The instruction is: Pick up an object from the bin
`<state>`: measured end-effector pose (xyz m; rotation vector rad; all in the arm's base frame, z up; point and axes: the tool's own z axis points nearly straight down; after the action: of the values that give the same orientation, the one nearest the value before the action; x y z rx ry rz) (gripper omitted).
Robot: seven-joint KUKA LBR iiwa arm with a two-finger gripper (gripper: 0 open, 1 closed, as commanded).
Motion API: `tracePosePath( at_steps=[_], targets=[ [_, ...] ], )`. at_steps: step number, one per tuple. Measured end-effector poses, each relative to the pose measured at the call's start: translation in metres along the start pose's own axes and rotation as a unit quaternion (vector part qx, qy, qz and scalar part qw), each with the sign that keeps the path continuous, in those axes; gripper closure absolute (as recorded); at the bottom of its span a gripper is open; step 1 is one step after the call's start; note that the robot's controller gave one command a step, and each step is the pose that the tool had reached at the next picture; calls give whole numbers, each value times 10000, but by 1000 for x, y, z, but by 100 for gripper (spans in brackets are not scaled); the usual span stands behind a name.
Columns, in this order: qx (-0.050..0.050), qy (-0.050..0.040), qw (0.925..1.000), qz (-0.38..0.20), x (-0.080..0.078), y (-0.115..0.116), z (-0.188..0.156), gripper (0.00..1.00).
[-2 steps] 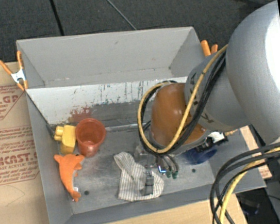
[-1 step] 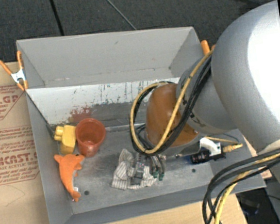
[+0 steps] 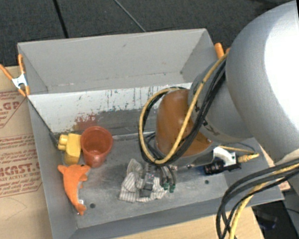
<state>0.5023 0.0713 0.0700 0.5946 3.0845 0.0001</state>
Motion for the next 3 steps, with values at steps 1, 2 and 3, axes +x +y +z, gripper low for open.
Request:
tracePosePath(
  at_steps=[1,2,3],
  targets=[
    [11,25,10000,-3,1,-1,-5,100],
    [27,57,10000,-1,3,-2,-26,100],
    [3,16,10000,-3,1,0,-48,100]
  ],
)
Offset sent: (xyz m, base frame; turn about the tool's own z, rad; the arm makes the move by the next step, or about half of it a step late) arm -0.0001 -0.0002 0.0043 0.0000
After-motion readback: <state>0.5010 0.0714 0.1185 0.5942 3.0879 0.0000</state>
